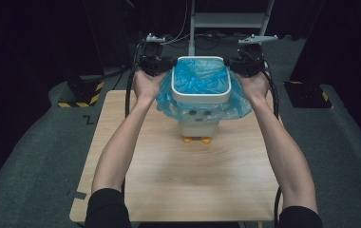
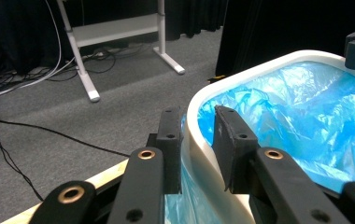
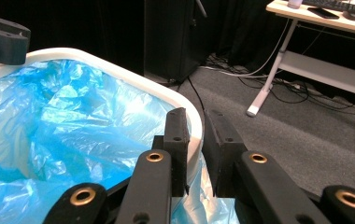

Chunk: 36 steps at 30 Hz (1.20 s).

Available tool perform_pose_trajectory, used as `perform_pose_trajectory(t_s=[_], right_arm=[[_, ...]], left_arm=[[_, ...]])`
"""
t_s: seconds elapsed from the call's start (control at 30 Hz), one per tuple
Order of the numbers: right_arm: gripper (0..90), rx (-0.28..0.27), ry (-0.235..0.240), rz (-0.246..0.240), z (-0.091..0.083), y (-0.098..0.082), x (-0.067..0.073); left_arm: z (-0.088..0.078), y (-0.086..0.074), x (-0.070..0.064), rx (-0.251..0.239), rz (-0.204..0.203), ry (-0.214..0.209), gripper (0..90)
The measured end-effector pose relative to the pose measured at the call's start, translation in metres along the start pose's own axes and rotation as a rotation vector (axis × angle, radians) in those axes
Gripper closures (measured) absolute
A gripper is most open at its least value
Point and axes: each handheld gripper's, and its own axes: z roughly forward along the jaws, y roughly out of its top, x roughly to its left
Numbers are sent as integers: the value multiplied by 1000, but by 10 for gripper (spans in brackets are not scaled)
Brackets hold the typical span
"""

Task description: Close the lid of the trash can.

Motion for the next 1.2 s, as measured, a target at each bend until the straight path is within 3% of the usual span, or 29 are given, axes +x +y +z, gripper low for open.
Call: perform_pose_trajectory(t_s=[0.47,0.77,1.2], right_arm=[[803,-2,6,-16,0,-2,0],[801,-5,4,-13,0,-3,2],[790,-28,29,-12,-14,-9,1]], left_arm=[[-2,-5,3,-15,-16,-31,748],[-2,-7,2,-20,-19,-27,748],[-19,-10,-3,-39,-8,-50,727]])
